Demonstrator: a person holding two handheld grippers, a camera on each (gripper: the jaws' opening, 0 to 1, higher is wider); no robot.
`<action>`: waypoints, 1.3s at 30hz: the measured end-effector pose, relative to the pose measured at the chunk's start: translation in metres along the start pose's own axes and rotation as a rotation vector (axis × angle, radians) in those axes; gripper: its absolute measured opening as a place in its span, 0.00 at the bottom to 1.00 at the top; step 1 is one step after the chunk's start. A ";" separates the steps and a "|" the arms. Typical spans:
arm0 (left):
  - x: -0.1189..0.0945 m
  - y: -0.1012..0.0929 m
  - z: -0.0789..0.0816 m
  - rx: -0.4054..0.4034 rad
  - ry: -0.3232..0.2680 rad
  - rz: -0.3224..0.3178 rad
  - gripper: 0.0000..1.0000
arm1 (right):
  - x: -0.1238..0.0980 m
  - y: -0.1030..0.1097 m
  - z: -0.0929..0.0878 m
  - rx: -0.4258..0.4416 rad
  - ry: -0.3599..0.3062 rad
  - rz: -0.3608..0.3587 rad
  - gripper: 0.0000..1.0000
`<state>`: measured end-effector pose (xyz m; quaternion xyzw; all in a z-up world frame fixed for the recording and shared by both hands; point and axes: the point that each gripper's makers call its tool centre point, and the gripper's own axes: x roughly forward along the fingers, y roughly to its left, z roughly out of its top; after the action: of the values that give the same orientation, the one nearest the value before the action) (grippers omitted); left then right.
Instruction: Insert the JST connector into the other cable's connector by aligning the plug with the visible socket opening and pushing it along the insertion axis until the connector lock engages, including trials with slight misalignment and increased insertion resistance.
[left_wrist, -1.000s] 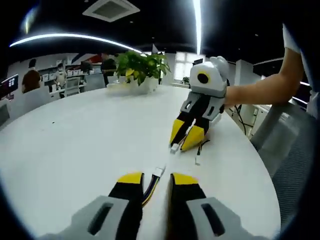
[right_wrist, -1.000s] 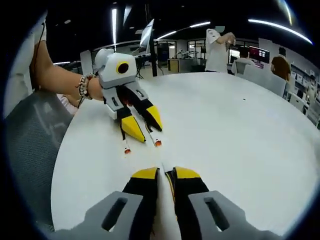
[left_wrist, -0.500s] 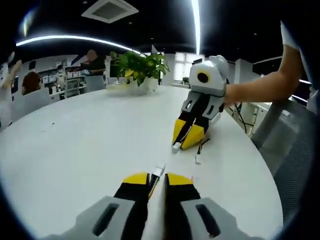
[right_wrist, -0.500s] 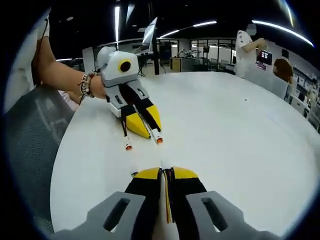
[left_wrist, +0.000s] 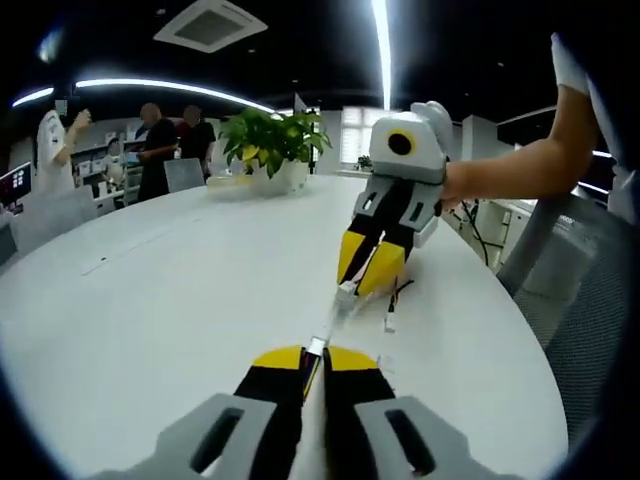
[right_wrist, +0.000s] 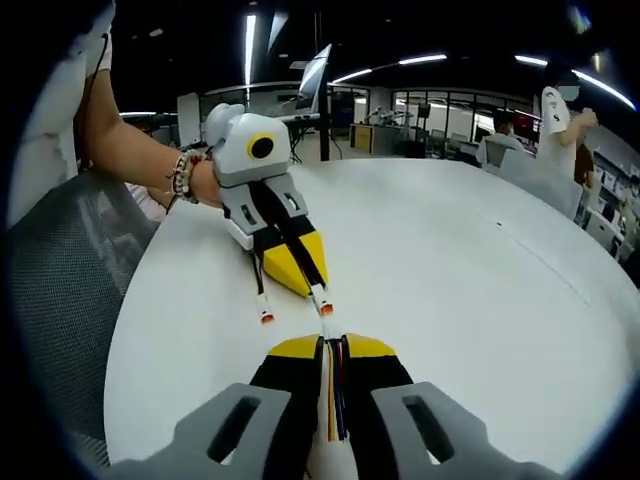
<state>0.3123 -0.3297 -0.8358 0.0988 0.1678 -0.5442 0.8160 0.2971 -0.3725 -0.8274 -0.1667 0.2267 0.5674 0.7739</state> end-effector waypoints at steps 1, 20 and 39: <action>0.000 -0.001 0.001 -0.004 -0.002 -0.006 0.00 | 0.000 0.000 0.000 -0.006 0.005 0.000 0.05; 0.004 -0.016 0.012 0.078 0.014 -0.070 0.00 | 0.006 0.004 -0.002 -0.057 0.037 0.024 0.05; 0.006 -0.021 0.001 0.076 0.046 -0.097 0.00 | 0.016 0.013 -0.014 -0.111 0.117 0.060 0.05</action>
<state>0.2950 -0.3436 -0.8364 0.1340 0.1705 -0.5868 0.7802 0.2865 -0.3633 -0.8477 -0.2354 0.2448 0.5913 0.7314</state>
